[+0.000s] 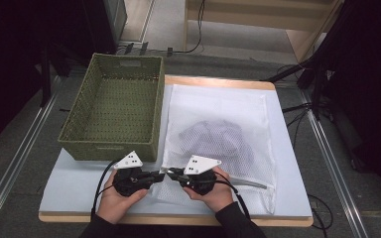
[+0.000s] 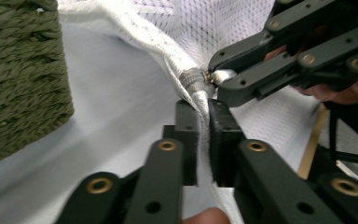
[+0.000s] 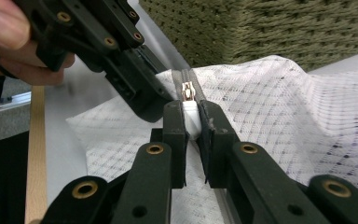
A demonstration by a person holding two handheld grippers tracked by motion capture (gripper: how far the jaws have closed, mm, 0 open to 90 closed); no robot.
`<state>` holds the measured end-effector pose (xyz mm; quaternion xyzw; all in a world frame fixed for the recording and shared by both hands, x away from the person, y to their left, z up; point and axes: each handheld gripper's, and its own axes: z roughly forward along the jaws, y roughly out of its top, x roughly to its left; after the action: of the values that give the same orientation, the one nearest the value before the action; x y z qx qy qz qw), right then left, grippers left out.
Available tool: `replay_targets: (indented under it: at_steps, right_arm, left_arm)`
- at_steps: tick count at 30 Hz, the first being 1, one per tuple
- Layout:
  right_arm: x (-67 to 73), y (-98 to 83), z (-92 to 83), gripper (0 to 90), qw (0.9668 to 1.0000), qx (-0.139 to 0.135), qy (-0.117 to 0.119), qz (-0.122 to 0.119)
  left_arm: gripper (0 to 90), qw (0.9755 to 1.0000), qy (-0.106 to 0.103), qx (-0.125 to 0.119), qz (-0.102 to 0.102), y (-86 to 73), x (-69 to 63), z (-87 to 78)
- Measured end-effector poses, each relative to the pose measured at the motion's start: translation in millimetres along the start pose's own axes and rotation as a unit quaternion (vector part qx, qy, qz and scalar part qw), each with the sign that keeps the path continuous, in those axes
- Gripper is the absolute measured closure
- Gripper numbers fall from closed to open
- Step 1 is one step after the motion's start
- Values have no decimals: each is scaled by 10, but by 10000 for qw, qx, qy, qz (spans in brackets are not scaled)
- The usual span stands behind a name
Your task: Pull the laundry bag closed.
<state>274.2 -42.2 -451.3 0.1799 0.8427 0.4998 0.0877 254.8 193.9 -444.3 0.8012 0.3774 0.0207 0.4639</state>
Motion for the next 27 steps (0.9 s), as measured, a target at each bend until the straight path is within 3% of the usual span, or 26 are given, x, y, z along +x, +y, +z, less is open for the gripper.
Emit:
replay_targets:
  at_steps: [4,16,22,27]
  right_arm:
    - [-12,-8,16,822,9999,-34,38,107]
    - [-23,23,5,818,9997,-207,27,153]
    - [-38,62,19,817,9992,-304,161,206]
    - [-53,74,41,813,9990,-226,239,296]
  left_arm:
    - [900,9989,223,129,401,10,-66,10]
    - [900,9979,313,183,534,9,-92,15]
    - [900,9973,347,219,610,4,-117,35]
    - [900,9973,375,179,612,0,-119,30]
